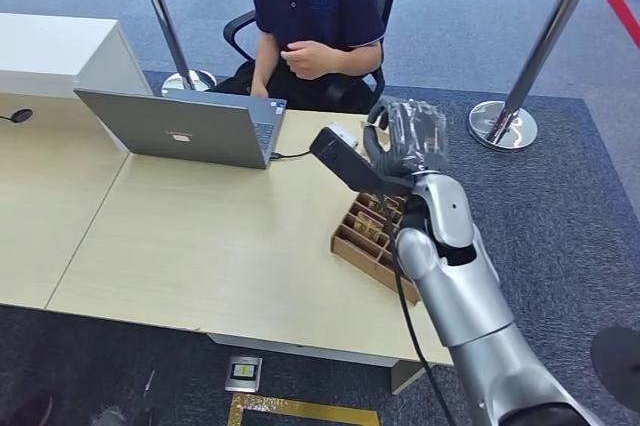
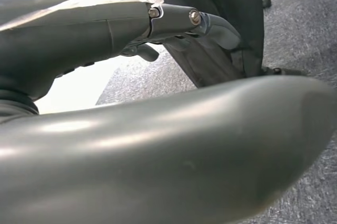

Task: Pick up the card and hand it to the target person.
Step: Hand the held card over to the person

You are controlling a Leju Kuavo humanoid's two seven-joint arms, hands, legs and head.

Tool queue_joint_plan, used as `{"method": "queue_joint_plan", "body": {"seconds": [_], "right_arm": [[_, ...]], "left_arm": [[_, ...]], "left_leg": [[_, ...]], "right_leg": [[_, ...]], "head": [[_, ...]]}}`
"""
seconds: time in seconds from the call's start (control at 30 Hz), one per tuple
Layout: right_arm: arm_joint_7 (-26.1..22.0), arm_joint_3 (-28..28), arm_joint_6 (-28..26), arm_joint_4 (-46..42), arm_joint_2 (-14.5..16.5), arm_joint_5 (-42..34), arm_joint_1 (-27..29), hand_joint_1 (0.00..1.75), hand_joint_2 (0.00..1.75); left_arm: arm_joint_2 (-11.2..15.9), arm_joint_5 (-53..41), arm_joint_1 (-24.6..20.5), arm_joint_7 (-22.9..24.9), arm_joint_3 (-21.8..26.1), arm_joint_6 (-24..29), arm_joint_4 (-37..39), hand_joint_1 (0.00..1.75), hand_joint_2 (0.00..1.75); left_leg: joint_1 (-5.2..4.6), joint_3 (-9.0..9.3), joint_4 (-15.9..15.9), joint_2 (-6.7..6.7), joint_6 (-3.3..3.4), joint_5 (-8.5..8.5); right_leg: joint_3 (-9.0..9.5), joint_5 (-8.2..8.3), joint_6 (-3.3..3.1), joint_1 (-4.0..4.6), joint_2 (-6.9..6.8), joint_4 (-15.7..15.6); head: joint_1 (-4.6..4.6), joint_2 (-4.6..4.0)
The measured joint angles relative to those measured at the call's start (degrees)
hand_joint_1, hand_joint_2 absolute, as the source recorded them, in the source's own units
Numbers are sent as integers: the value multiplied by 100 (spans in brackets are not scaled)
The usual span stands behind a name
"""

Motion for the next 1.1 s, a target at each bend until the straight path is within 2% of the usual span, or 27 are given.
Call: {"method": "queue_joint_plan", "body": {"seconds": [0.17, 0.33, 0.5, 0.73, 0.8, 0.87, 0.93, 1.07, 1.1], "right_arm": [[-22, 6, 7, 928, 437, -6, -568, 151, 175], [-21, 6, 37, 1650, 736, 6, -875, 151, 175], [52, 6, 3, 2060, 837, 66, -951, 150, 175], [135, 6, -45, 2364, 847, 197, -964, 141, 175], [148, 7, -46, 2424, 845, 217, -964, 124, 175], [163, 8, -54, 2468, 842, 237, -963, 55, 175], [185, 8, -81, 2502, 831, 247, -960, 0, 175], [199, 8, -202, 2561, 794, 249, -943, 0, 0], [200, 8, -246, 2572, 783, 249, -932, 0, 0]], "left_arm": [[-4, 13, -14, 3, -17, 0, 2, 0, 0], [-8, 61, -18, 8, -21, 13, 12, 0, 0], [-9, 42, -17, 14, -27, 17, 21, 0, 0], [-9, -8, -17, 19, -35, 15, 28, 0, 0], [-9, -15, -17, 19, -36, 15, 28, 0, 0], [-9, -22, -17, 19, -37, 15, 30, 0, 0], [-9, -33, -17, 19, -37, 12, 31, 0, 0], [-9, -54, -18, 19, -40, 9, 36, 0, 0], [-9, -55, -18, 19, -42, 9, 37, 0, 0]], "left_leg": [[0, -1, 0, -1, 0, 0], [0, -2, 0, -1, 0, 0], [0, -4, 0, -2, 0, 0], [0, -4, 0, -2, 0, 0], [0, -4, 0, -2, 0, -1], [0, -4, 0, -2, 0, -1], [0, -5, 0, -2, 0, -1], [0, -5, 0, -1, 0, -1], [0, -5, 0, -1, 0, -1]], "right_leg": [[-1, 0, 0, 0, 0, 0], [-1, 0, 0, 0, 0, -3], [-1, 0, 0, 0, 0, -5], [-2, 0, 0, 0, 0, -6], [-3, 0, 0, 0, 0, -5], [-3, 0, 0, 0, 0, -5], [-4, 0, 0, 0, 0, -5], [-5, 0, 0, 0, 0, -6], [-5, 0, 0, 0, 0, -6]], "head": [[1, 0], [1, 0], [0, 0], [1, 0], [1, 0], [1, 0], [1, 0], [0, 0], [1, 0]]}}
